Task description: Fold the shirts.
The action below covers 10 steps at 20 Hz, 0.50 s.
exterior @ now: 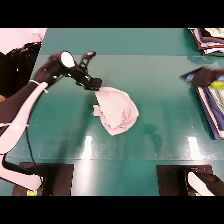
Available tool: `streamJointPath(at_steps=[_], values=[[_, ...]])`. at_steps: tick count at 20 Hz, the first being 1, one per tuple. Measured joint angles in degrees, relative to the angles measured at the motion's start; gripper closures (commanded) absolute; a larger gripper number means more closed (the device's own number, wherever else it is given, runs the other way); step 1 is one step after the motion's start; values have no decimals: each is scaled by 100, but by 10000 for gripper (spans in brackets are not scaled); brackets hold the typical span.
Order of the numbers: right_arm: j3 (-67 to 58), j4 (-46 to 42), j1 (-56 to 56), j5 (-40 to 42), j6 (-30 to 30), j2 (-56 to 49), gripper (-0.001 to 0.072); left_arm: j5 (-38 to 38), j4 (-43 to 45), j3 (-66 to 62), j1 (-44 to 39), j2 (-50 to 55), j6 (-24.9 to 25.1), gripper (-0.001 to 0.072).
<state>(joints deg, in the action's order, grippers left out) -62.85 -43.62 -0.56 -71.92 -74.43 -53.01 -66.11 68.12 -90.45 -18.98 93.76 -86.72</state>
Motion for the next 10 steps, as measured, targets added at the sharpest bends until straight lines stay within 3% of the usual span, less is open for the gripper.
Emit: streamJointPath(at_steps=[1, 2, 3, 10], values=[[452, -87, 118, 240, -50, -11, 652, 7, 122, 0, 42, -153, 4, 681], [844, -142, 262, 487, -116, -50, 445, 7, 247, 0, 72, -295, 7, 681], [1217, -162, 457, 763, -140, -140, 314, 9, 317, 0, 87, -404, 9, 681], [1906, 175, 2131, 2057, -236, -1788, 314, -70, 522, 2, 133, -634, 15, 681]])
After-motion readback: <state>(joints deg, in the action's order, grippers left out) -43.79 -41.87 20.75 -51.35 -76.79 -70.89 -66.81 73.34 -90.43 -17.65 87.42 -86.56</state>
